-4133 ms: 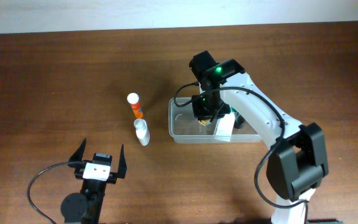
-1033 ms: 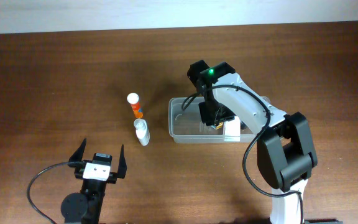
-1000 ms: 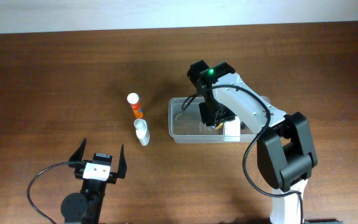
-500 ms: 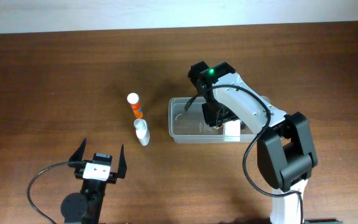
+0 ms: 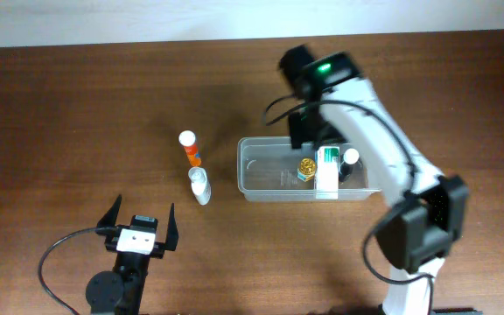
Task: Pack container
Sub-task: 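Withdraw right gripper up and to the right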
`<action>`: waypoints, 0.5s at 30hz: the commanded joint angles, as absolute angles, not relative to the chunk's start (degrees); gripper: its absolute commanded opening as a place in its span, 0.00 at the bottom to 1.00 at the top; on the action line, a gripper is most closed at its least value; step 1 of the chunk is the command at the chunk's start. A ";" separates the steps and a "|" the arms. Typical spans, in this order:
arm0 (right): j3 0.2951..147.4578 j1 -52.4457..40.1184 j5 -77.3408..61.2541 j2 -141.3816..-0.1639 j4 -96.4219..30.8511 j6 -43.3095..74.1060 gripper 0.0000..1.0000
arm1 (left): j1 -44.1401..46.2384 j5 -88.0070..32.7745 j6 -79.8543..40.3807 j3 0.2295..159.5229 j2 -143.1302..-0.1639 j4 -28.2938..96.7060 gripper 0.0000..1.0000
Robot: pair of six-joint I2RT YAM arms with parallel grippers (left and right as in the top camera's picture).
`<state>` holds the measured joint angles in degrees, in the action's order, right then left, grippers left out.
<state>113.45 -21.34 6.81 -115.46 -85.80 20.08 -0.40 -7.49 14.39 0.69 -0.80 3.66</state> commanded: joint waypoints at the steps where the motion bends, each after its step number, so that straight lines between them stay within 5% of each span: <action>1: 117.69 -12.45 9.63 -108.92 -89.21 20.21 0.99 | -0.54 -8.08 15.07 0.51 -0.40 3.88 0.99; 8: 117.54 12.03 4.64 -107.81 -90.11 20.67 0.98 | -0.54 -8.08 15.07 0.51 -0.40 3.88 0.99; 15: 116.40 22.94 4.49 -110.28 -88.71 20.67 0.98 | -0.54 -8.08 15.07 0.51 -0.40 3.88 0.99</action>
<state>117.21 20.40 5.43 -109.03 -88.71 20.40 -0.40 -7.49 14.39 0.71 -0.80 3.66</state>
